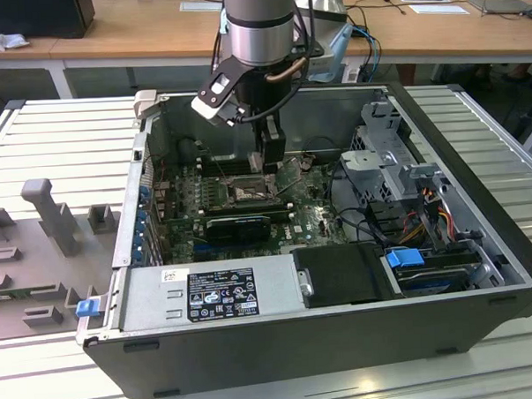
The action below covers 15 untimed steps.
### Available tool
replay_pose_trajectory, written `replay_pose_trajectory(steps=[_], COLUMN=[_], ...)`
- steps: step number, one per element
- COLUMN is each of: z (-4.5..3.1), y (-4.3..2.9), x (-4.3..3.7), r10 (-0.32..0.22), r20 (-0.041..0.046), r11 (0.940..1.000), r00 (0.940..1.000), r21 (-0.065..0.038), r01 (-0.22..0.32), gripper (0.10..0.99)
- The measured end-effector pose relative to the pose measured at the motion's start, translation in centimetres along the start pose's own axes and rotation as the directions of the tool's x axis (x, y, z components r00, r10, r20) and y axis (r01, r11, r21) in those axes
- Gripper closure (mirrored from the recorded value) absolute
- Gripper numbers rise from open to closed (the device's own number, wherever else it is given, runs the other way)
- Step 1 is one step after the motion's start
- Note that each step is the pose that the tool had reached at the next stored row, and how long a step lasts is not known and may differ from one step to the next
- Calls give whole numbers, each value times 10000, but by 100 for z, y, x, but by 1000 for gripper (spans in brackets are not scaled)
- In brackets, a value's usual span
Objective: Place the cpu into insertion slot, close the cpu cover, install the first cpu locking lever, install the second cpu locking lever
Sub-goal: 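Place the cpu into insertion slot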
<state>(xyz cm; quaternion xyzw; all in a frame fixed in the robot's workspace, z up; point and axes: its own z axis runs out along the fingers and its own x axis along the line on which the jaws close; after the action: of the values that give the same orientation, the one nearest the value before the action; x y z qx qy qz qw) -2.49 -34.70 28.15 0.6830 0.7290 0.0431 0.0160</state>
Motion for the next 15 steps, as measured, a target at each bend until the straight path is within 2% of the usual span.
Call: replay_pose_trajectory(steps=[5,10,15], z=[47,171,265], y=[-10,-31,-93], x=[-1,13,34], r10=[-1,25,353], r20=[1,5,32], r11=[10000,10000,9994], r00=[10000,10000,9994], r21=[-8,-7,-19], r01=[1,-25,-353], gripper=[557,557,557])
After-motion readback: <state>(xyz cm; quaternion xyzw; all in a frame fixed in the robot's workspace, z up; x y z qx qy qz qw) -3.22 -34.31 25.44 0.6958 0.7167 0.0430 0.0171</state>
